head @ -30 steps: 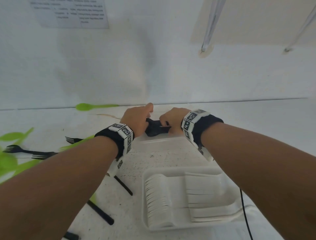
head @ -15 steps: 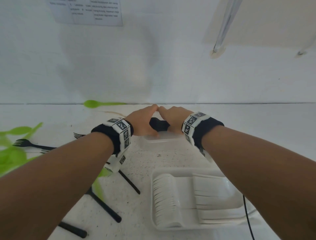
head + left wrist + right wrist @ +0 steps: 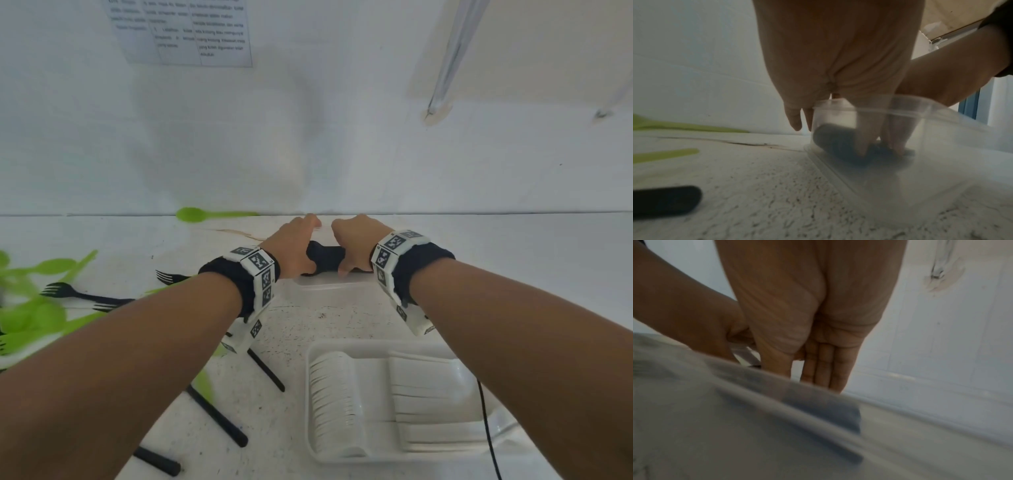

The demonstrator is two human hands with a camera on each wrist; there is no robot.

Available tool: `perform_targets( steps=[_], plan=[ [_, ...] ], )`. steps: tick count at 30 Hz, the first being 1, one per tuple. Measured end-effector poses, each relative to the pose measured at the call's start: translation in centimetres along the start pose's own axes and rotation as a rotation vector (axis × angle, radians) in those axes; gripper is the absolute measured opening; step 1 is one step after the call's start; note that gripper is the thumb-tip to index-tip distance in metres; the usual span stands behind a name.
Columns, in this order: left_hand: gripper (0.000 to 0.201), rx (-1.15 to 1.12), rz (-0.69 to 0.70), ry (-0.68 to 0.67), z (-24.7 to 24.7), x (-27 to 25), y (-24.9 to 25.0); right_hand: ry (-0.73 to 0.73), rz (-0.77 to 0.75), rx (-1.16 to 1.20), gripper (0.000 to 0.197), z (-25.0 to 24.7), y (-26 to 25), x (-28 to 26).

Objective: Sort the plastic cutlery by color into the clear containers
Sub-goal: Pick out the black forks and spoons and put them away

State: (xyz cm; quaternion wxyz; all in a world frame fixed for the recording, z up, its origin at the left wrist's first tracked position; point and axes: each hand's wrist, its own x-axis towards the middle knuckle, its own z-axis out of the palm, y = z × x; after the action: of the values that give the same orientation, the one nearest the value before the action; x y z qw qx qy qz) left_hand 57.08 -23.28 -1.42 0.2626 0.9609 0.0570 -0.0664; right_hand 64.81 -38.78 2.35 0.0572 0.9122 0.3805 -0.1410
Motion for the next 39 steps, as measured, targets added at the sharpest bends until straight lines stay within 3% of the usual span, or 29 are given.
perform_targets(
  steps=[4,9,15,22,28,34,39],
  plan=[
    [0.103,-0.04,-0.087,0.068,-1.2,-1.6,-0.6,0.05,0.005,0.035,0.045,-1.1,-0.4,-1.5],
    [0.088,0.0,-0.172,0.165,-4.9,-5.8,-1.8,0.139,0.021,0.252,0.051,-3.2,-3.0,-2.7],
    [0.093,0.078,-0.39,0.041,-8.0,-13.8,-2.8,0.086,-0.089,0.436,0.069,-4.4,-8.9,-4.6],
    [0.068,0.151,-0.5,-0.001,-7.5,-22.3,-4.9,0.057,-0.187,0.294,0.052,-2.4,-16.2,-7.3],
    [0.038,0.183,-0.335,-0.037,-4.8,-26.3,-5.2,-0.003,-0.106,0.107,0.027,1.4,-19.8,-8.9],
    [0.035,0.386,-0.047,-0.204,0.4,-27.4,-3.8,-0.083,0.057,0.107,0.035,3.6,-21.9,-9.8],
    [0.032,0.418,0.032,-0.192,1.3,-27.9,-3.9,-0.102,0.166,0.16,0.034,4.6,-23.3,-9.9]
  ],
)
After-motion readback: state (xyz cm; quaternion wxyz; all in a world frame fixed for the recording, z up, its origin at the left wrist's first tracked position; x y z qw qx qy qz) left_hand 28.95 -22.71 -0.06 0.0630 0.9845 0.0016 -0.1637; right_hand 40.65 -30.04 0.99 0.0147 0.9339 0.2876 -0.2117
